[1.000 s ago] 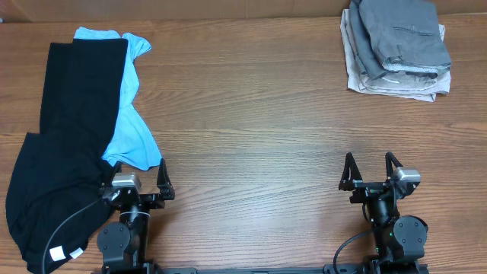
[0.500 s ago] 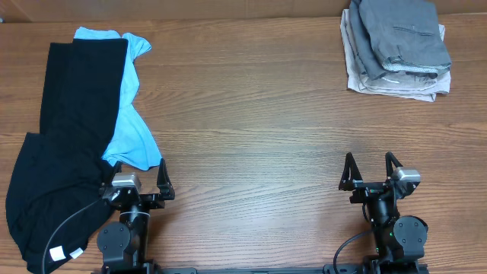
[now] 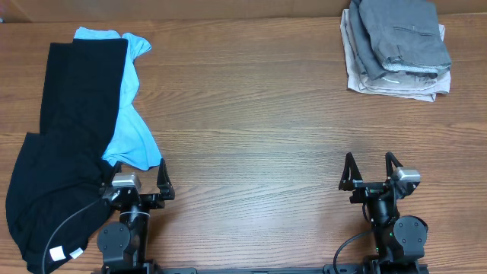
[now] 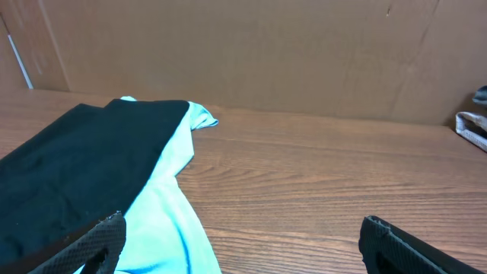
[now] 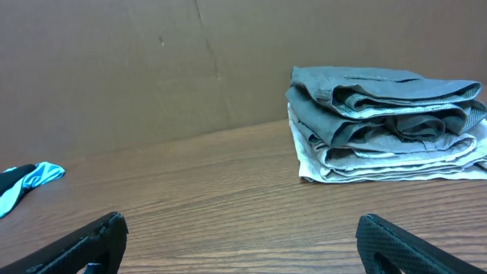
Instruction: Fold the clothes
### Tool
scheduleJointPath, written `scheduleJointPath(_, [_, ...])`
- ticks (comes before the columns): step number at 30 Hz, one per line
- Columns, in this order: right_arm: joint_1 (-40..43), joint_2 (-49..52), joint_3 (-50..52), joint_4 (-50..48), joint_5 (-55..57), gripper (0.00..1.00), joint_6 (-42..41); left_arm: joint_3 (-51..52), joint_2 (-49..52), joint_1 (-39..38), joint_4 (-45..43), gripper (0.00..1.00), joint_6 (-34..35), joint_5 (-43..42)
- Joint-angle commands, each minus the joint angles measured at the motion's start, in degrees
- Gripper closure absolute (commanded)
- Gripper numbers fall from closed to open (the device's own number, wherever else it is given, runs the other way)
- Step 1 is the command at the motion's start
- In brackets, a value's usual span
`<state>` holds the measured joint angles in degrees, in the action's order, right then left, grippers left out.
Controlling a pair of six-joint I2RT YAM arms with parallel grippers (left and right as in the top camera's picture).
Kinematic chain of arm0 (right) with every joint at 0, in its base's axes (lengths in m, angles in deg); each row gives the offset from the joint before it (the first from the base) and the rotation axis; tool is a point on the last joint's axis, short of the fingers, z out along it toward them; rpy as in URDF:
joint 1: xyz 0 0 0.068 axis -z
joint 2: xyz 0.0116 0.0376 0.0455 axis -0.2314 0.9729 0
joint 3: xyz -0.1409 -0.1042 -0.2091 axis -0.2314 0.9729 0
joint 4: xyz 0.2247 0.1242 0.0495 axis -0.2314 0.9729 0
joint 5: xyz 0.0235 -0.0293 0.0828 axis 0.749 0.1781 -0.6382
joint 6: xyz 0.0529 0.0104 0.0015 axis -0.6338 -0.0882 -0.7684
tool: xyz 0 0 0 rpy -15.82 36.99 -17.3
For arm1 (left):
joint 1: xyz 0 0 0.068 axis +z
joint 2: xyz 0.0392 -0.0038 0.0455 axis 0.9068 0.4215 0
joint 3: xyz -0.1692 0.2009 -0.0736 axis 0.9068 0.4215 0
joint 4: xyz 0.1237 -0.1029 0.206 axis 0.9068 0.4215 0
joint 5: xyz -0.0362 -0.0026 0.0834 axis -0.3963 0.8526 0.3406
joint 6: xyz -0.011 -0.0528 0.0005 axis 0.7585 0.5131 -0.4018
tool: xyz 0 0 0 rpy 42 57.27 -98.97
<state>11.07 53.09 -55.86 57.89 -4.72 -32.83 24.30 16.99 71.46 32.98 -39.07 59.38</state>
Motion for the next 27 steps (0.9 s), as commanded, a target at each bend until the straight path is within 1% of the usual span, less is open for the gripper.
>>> scheduleJointPath(1, [-0.31,-0.59,0.61,-0.57,0.33,0.00,-0.02,0.20,-0.48,0.35,0.13,0.00,-0.50,-0.24])
scheduleJointPath(19, [-0.31,-0.59,0.61,-0.55,0.11,0.00,-0.04,0.20,-0.48,0.35,0.11,0.00,-0.46,-0.68])
scheduleJointPath(27, [-0.31,-0.59,0.57,-0.72,-0.35,0.00,-0.04,-0.07,-0.48,0.35,-2.03,0.00,-1.81,-0.72])
